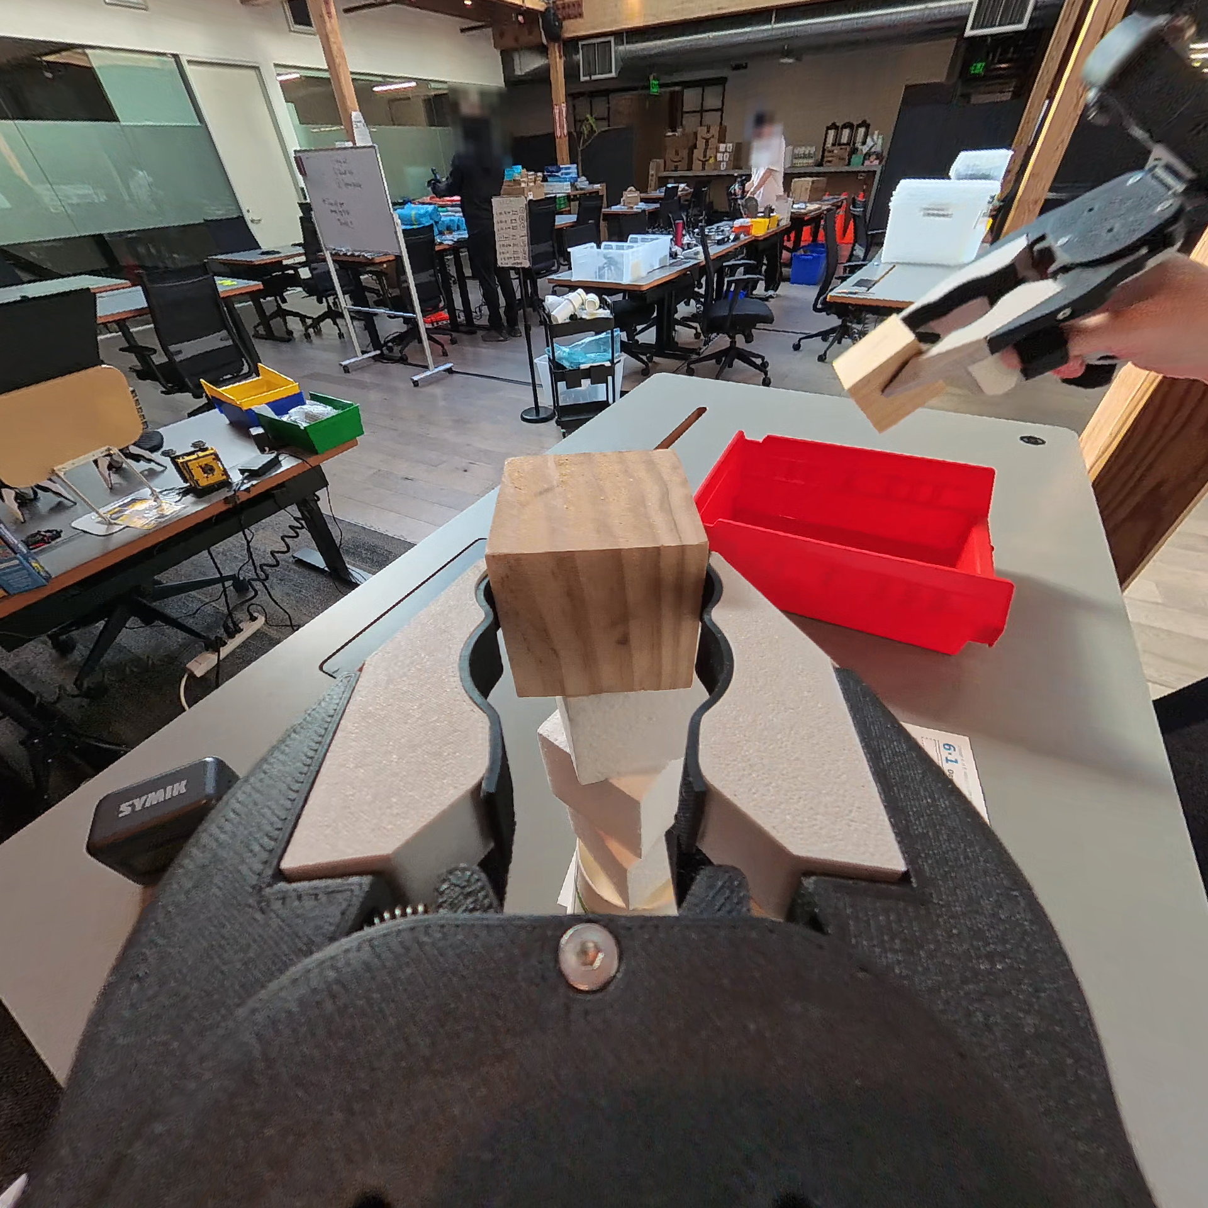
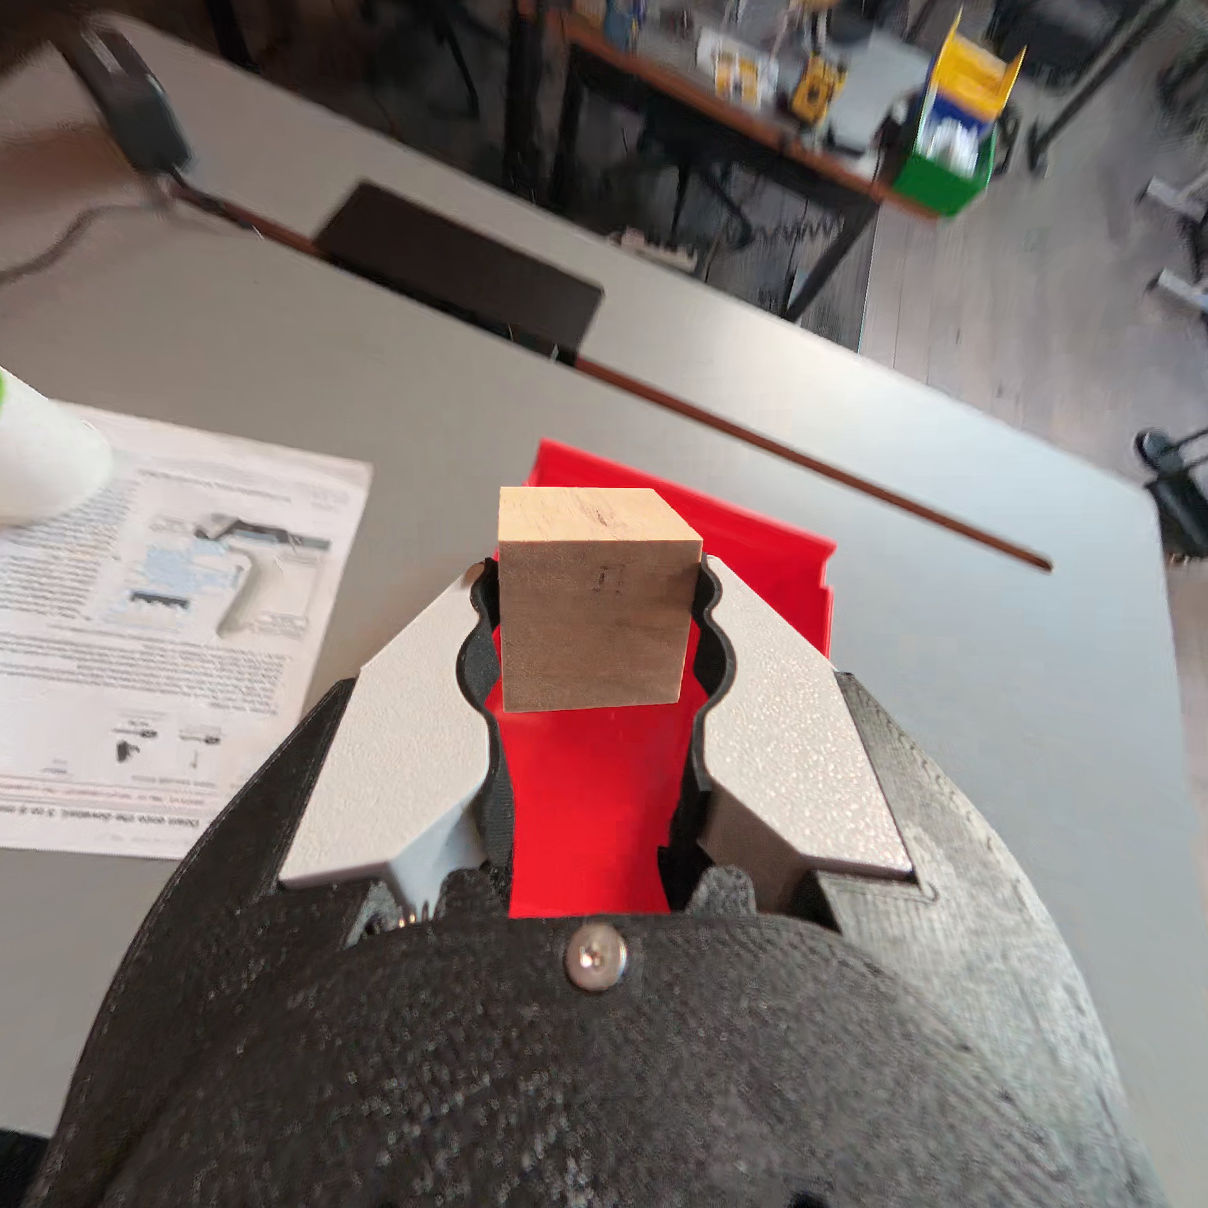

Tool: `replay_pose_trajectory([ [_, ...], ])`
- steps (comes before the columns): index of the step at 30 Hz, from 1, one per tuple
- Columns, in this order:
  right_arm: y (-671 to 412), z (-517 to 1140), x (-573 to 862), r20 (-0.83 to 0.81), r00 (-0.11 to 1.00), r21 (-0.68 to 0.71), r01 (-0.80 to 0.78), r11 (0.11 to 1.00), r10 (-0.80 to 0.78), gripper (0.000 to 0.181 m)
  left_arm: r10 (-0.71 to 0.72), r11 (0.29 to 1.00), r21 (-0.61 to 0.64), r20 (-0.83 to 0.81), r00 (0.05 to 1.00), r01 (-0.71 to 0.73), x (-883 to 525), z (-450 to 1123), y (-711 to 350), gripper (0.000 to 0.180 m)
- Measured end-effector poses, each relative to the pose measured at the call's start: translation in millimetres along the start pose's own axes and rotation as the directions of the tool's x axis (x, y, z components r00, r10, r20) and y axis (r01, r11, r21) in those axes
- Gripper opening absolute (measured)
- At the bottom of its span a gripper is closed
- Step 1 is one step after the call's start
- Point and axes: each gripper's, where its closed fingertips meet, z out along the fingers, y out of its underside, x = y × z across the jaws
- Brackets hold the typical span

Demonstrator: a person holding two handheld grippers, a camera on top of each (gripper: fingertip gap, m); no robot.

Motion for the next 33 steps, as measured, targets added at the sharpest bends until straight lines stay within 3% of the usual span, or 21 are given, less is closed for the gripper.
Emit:
replay_pose_trajectory([
  [3, 77, 46, 20, 0.023, 0.995, -0.233, -0.085, 0.969, 0.093, 0.058, 0.033, 0.999, -0.005, 0.029, 0.999, -0.032, -4, 0, -11, 0.057],
  [6, 126, 95, 30, 0.011, 0.997, -0.377, -0.069, 0.924, 0.079, 0.058, 0.074, 0.997, 0.023, 0.061, 0.995, -0.076, -3, -6, -39, 0.057],
  [10, 156, 142, 46, -0.020, 1.000, -0.441, -0.029, 0.897, 0.022, 0.059, 0.143, 0.990, -0.003, 0.007, 0.990, -0.143, 33, 6, -81, 0.057],
  [12, 153, 144, 54, -0.049, 0.999, -0.416, -0.036, 0.909, 0.017, 0.083, 0.147, 0.985, -0.078, -0.108, 0.983, -0.156, 74, 34, -88, 0.057],
  [15, 134, 112, 70, -0.098, 0.994, -0.297, -0.065, 0.953, 0.038, 0.082, 0.175, 0.936, -0.256, -0.255, 0.951, -0.241, 143, 108, -67, 0.058],
  [17, 127, 77, 85, -0.157, 0.984, -0.203, -0.113, 0.973, 0.082, 0.078, 0.221, 0.865, -0.376, -0.309, 0.925, -0.332, 176, 172, -29, 0.058],
  [22, 126, 2, 84, -0.112, 0.949, 0.021, -0.293, 0.956, 0.293, 0.070, 0.228, 0.626, -0.649, -0.377, 0.898, -0.431, 201, 307, 96, 0.058],
  [24, 134, -16, 69, -0.078, 0.953, 0.040, -0.290, 0.956, 0.293, 0.071, 0.278, 0.536, -0.698, -0.384, 0.880, -0.474, 197, 337, 125, 0.058],
  [27, 153, -32, 49, -0.066, 0.966, 0.016, -0.248, 0.969, 0.249, 0.071, 0.309, 0.309, -0.798, -0.430, 0.848, -0.518, 183, 354, 170, 0.058],
  [28, 158, -35, 43, -0.059, 0.969, 0.004, -0.238, 0.971, 0.238, 0.071, 0.306, 0.265, -0.816, -0.434, 0.847, -0.513, 179, 358, 182, 0.058],
  [31, 166, -39, 26, -0.020, 0.975, -0.012, -0.221, 0.975, 0.221, 0.074, 0.344, 0.264, -0.808, -0.432, 0.834, -0.527, 172, 374, 192, 0.060],
  [33, 161, -45, 20, -0.014, 0.978, 0.010, -0.206, 0.978, 0.206, 0.075, 0.351, 0.395, -0.767, -0.383, 0.855, -0.506, 174, 378, 175, 0.065],
])
